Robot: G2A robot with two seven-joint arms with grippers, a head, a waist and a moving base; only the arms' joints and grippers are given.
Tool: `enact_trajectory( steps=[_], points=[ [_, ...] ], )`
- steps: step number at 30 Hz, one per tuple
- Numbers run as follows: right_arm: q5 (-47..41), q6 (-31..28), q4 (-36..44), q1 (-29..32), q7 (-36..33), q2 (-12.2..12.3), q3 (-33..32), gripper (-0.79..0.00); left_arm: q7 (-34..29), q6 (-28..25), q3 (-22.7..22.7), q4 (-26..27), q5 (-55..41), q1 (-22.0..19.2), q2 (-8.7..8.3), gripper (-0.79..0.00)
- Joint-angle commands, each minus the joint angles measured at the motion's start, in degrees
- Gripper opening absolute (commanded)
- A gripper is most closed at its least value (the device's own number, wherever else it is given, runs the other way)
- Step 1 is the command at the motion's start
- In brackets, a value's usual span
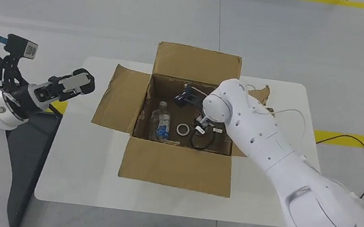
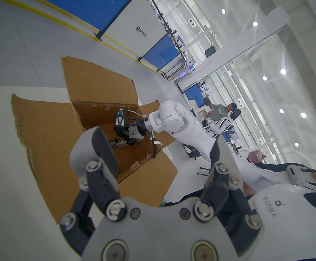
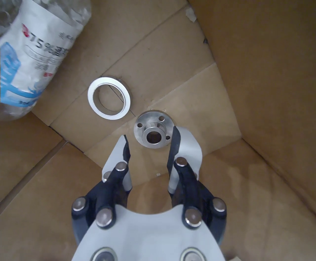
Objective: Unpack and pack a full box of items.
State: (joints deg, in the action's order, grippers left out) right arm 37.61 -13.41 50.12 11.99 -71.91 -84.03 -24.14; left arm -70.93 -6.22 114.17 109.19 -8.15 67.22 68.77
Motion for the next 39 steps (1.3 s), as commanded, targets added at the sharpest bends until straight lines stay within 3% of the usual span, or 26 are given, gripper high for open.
enact_trajectory(
  steps=[1, 8, 17, 28, 30, 39],
  points=[
    [-0.23, -0.23, 1.36, 0.07, -0.34, 0.50, -1.16, 0.000, 0.00, 0.00, 0.00, 0.00, 0.00, 0.00, 0.00, 0.000],
    [-1.65, -1.72, 8.13, 1.39, -2.38, 3.27, -6.65, 0.000, 0.00, 0.00, 0.00, 0.00, 0.00, 0.00, 0.00, 0.000],
    [-7.31, -6.90, 22.52, 8.71, -6.35, 9.79, -21.15, 0.000, 0.00, 0.00, 0.00, 0.00, 0.00, 0.00, 0.00, 0.000],
    [-7.31, -6.90, 22.52, 8.71, -6.35, 9.79, -21.15, 0.000, 0.00, 0.00, 0.00, 0.00, 0.00, 0.00, 0.00, 0.000],
    [-8.57, -7.05, 23.29, 9.77, -3.91, 9.86, -21.69, 0.000, 0.00, 0.00, 0.00, 0.00, 0.00, 0.00, 0.00, 0.000],
    [-33.05, -13.67, 26.89, 14.76, -5.29, 12.79, -33.63, 0.000, 0.00, 0.00, 0.00, 0.00, 0.00, 0.00, 0.00, 0.000]
  ],
)
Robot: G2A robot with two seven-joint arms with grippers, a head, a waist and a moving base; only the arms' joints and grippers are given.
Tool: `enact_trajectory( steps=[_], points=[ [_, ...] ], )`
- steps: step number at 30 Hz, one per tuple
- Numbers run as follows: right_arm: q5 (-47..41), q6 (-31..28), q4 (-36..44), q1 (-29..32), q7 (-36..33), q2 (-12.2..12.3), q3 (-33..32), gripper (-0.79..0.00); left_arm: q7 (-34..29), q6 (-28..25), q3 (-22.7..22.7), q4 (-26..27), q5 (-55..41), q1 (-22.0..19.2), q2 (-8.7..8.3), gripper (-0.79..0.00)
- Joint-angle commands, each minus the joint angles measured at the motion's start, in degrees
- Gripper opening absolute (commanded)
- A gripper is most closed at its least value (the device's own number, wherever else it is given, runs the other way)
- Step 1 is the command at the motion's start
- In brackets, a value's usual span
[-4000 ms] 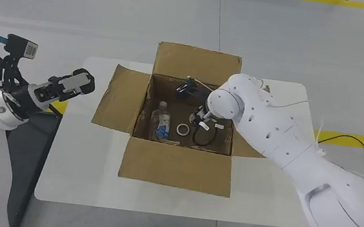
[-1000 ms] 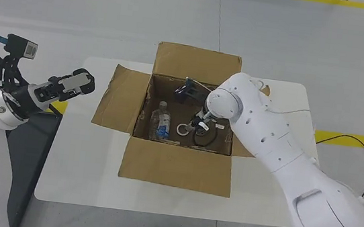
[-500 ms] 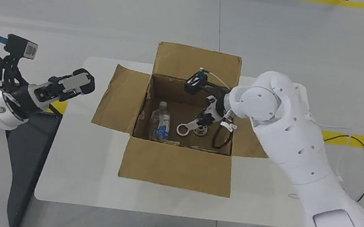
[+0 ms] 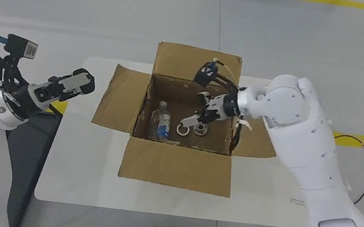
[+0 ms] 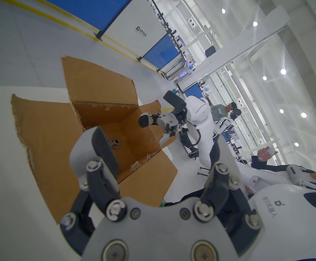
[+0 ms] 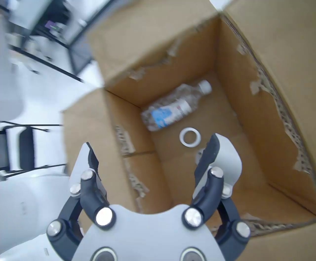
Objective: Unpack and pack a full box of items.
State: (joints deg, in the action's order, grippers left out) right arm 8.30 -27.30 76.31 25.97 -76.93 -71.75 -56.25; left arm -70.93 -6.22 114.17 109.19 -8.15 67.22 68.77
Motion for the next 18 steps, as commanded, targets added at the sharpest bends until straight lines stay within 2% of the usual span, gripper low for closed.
enact_trajectory(
  steps=[1, 7, 11, 18],
  points=[
    [-7.05, 0.31, 1.34, 1.69, -0.36, 0.92, -2.62, 0.000, 0.00, 0.00, 0.00, 0.00, 0.00, 0.00, 0.00, 0.000],
    [-22.05, 1.86, 3.41, 6.13, -1.92, 3.72, -8.23, 0.000, 0.00, 0.00, 0.00, 0.00, 0.00, 0.00, 0.00, 0.000],
    [-31.80, 2.33, 2.19, 8.74, -2.38, 4.65, -10.15, 0.000, 0.00, 0.00, 0.00, 0.00, 0.00, 0.00, 0.00, 0.000],
    [-31.80, 2.33, 2.19, 8.74, -2.38, 4.65, -10.15, 0.000, 0.00, 0.00, 0.00, 0.00, 0.00, 0.00, 0.00, 0.000]
  ],
)
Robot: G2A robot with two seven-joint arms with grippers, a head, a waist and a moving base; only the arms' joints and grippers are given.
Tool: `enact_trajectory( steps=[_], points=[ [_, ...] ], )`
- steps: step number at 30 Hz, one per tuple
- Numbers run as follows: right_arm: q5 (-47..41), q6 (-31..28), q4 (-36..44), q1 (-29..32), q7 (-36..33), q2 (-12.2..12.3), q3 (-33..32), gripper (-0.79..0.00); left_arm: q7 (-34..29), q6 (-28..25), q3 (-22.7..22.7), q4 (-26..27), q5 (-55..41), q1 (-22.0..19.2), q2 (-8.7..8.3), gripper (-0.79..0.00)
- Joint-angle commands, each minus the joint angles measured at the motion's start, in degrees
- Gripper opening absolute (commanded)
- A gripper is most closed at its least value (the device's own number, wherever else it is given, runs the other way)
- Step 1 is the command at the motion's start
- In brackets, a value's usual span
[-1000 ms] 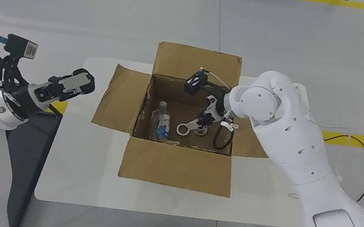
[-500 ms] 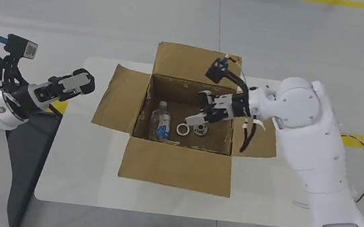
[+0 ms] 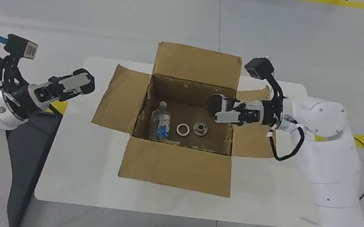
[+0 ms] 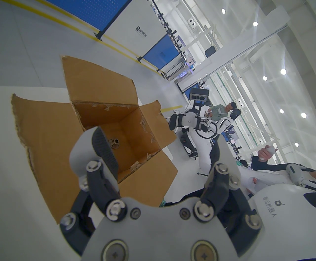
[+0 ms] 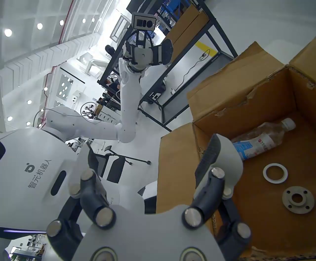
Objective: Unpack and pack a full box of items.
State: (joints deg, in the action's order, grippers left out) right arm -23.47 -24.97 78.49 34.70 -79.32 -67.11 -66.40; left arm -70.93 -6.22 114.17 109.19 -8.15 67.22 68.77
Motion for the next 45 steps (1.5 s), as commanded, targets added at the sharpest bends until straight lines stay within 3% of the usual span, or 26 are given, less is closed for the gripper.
enact_trajectory(
  steps=[1, 8, 26, 37, 40, 45],
  points=[
    [-0.03, -0.01, 0.00, 0.00, 0.01, 0.00, 0.00, 0.000, 0.00, 0.00, 0.00, 0.00, 0.00, 0.00, 0.00, 0.000],
    [-1.70, 1.02, 0.18, 1.77, 2.11, 0.32, -1.52, 0.000, 0.00, 0.00, 0.00, 0.00, 0.00, 0.00, 0.00, 0.000],
    [-15.06, 6.11, 1.81, 14.69, -4.02, 5.24, -23.05, 0.000, 0.00, 0.00, 0.00, 0.00, 0.00, 0.00, 0.00, 0.000],
    [-16.50, 6.92, 2.69, 16.82, -2.74, 5.71, -24.98, 0.000, 0.00, 0.00, 0.00, 0.00, 0.00, 0.00, 0.00, 0.000],
    [-16.50, 6.92, 2.69, 16.82, -2.74, 5.71, -24.98, 0.000, 1.24, 3.89, -0.41, 0.50, -1.81, -0.56, -0.23, 0.000],
    [-16.50, 6.92, 2.69, 16.82, -2.74, 5.71, -24.98, 0.000, -5.29, 9.65, 0.22, -2.82, 3.85, -2.22, -1.98, 0.000]
  ],
)
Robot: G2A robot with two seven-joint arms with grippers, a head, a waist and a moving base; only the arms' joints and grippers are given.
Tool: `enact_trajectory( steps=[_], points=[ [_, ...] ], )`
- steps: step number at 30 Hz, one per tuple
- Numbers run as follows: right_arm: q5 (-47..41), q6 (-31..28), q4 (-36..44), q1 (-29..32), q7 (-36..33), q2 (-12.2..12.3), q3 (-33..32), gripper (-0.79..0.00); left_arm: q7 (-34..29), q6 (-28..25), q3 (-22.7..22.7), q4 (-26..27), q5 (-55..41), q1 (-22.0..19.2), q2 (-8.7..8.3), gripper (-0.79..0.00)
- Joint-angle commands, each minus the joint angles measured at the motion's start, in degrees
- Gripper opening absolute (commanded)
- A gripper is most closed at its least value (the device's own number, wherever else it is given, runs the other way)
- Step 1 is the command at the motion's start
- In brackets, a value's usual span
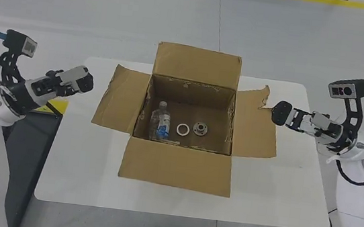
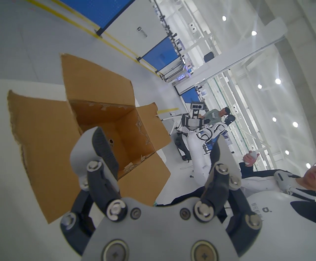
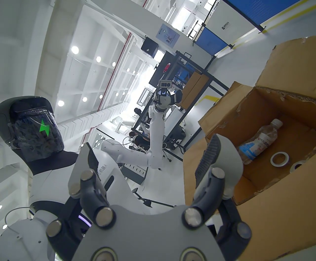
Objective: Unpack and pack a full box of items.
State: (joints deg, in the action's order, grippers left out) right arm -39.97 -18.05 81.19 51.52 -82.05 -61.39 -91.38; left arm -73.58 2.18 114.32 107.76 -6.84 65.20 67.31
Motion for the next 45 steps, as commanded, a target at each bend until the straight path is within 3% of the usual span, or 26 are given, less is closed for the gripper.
enact_trajectory(
  steps=[1, 11, 17, 30, 35, 45],
  points=[
    [0.00, 0.00, 0.00, 0.00, 0.00, 0.00, 0.00, 0.000, -4.66, 2.40, -0.08, -2.24, 3.81, -0.38, -0.91, 0.000],
    [0.00, 0.00, 0.00, 0.00, 0.00, 0.00, 0.00, 0.000, -5.56, 0.60, -0.47, -2.28, 5.87, 0.04, -1.47, 0.000],
    [0.00, 0.00, 0.00, 0.00, 0.00, 0.00, 0.00, 0.000, -6.06, -3.30, -2.07, -7.88, 6.88, 0.59, -2.43, 0.000],
    [0.00, 0.00, 0.00, 0.00, 0.00, 0.00, 0.00, 0.000, -5.18, -8.83, -4.89, -18.49, 11.05, -3.65, -4.78, 0.000],
    [0.36, 0.30, 1.77, 0.86, 1.93, 0.06, -0.07, 0.000, -3.20, -9.46, -5.91, -20.73, 10.75, -3.36, -5.30, 0.000],
    [1.43, 2.32, 1.31, 3.43, 2.68, 1.69, -6.62, 0.000, -2.88, -8.36, -9.03, -22.29, 7.72, -3.88, -6.21, 0.000]
  ],
)
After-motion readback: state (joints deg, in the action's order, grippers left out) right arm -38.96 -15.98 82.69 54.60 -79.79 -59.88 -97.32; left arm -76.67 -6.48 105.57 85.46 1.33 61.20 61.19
